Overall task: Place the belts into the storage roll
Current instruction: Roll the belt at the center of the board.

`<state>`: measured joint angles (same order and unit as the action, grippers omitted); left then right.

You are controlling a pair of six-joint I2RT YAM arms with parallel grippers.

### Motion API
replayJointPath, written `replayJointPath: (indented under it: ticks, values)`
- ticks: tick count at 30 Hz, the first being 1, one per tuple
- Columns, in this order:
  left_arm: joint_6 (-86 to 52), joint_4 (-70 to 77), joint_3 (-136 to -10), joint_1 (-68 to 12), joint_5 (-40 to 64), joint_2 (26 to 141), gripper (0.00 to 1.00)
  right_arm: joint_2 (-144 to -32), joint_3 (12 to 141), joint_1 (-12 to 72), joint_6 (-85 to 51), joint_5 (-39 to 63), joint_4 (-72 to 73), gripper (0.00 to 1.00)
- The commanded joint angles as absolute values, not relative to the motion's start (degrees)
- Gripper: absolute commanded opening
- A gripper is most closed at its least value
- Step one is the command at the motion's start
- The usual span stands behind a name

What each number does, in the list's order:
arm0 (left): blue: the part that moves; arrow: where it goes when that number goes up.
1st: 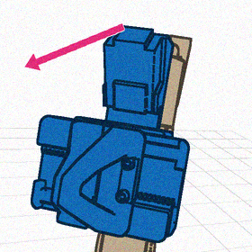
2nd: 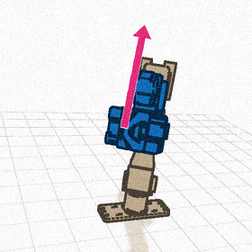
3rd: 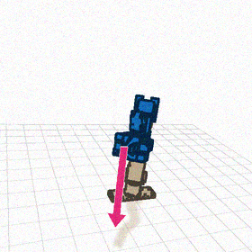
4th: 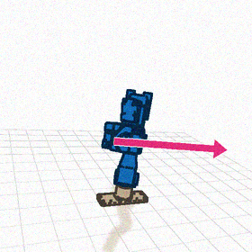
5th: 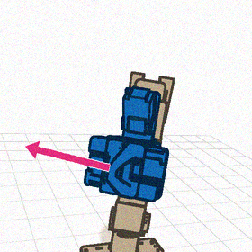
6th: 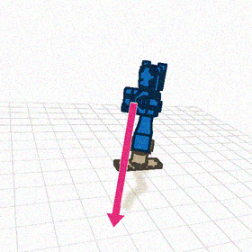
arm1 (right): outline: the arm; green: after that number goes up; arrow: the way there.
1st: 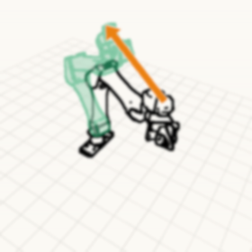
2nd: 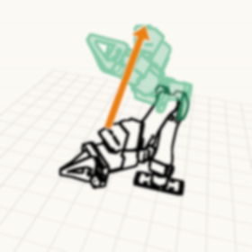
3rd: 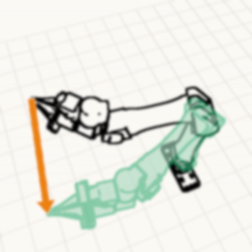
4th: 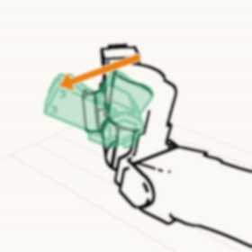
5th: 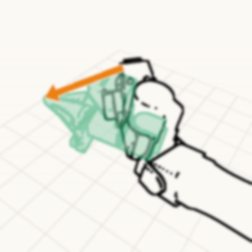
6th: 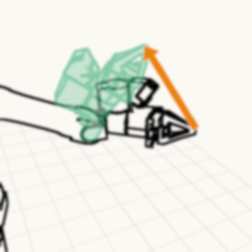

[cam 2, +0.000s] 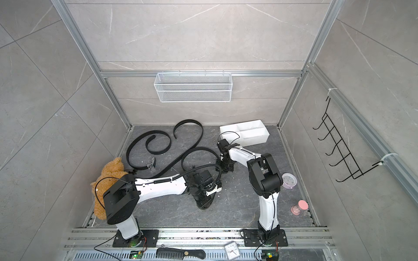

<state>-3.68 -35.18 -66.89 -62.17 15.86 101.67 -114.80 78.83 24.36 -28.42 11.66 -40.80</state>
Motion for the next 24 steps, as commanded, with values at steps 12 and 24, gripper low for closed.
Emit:
replayJointPath:
  ticks: [12, 24]
  values:
    - [-5.0, -35.8, -65.5, -60.8, 21.3, 102.1, 0.16, -112.5, 75.3, 24.4, -27.4, 10.5, -36.1, 0.00]
    - [-7.3, -33.4, -65.2, -58.0, 17.8, 102.3, 0.13, -112.5, 76.3, 24.9, -26.7, 9.4, -36.9, 0.00]
